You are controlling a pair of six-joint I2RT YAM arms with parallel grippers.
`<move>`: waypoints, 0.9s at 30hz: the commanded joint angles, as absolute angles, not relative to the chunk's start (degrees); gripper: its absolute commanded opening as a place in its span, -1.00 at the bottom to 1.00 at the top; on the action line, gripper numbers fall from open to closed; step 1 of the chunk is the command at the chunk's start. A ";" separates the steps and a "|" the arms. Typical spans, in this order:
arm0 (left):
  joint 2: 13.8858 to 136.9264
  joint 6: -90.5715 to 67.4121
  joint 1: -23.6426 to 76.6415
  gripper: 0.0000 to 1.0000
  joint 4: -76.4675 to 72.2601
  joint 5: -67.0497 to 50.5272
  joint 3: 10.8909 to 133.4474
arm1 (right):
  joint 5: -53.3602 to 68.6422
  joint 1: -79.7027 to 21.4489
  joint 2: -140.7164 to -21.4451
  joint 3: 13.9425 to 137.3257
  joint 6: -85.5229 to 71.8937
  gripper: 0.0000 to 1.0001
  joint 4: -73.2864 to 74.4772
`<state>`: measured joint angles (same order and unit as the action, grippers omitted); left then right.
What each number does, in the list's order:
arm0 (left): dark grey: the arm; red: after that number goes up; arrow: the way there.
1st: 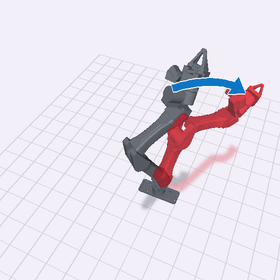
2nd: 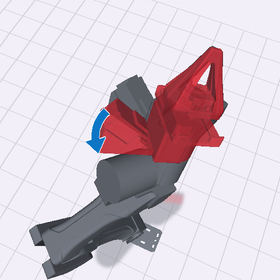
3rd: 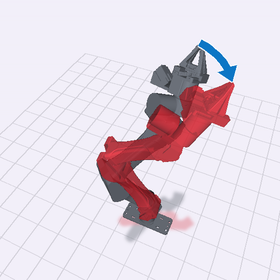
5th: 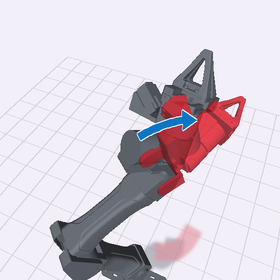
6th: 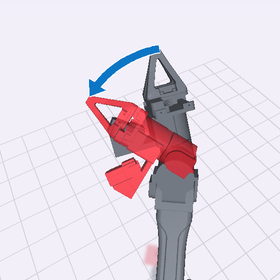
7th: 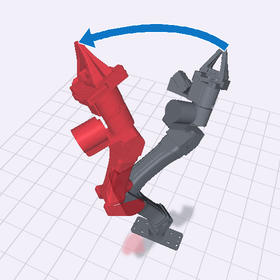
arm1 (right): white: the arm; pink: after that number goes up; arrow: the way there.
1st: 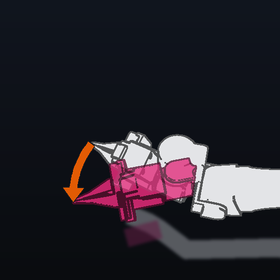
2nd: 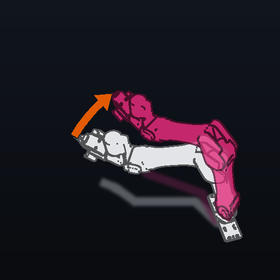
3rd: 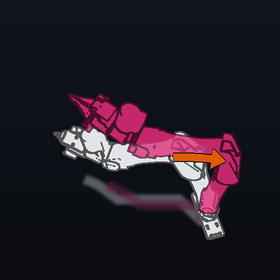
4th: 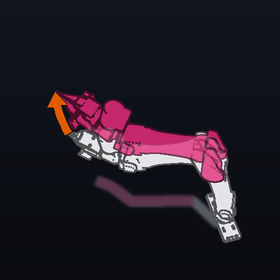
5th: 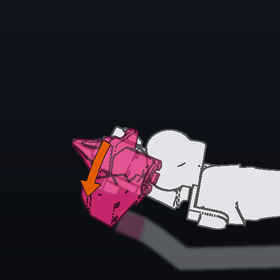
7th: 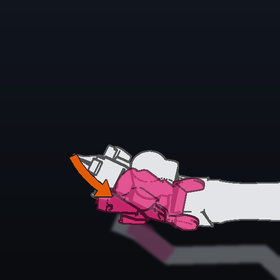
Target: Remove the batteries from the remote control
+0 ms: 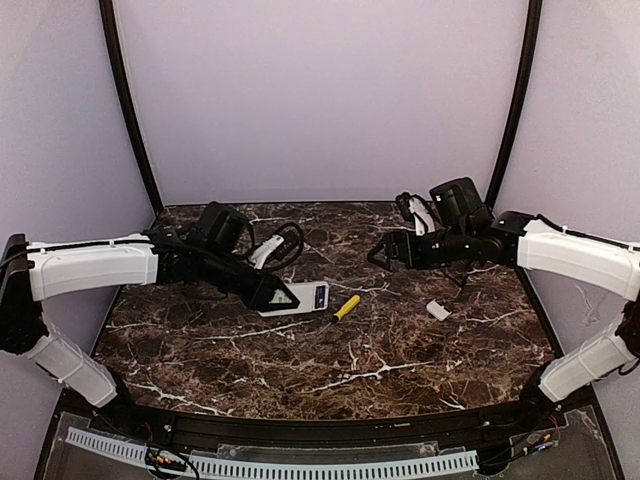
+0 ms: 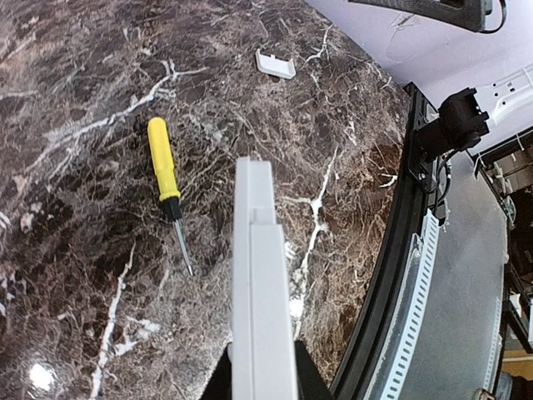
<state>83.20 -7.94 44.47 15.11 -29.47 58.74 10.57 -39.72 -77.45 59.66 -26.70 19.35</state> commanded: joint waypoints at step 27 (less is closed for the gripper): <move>107.59 -9.91 34.63 -0.86 27.73 -43.84 61.99 | 10.45 -39.90 -77.55 55.58 -20.92 0.96 20.83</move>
<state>104.31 -10.94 35.00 23.68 -45.74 60.99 10.63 -39.72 -76.27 54.87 -22.72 20.91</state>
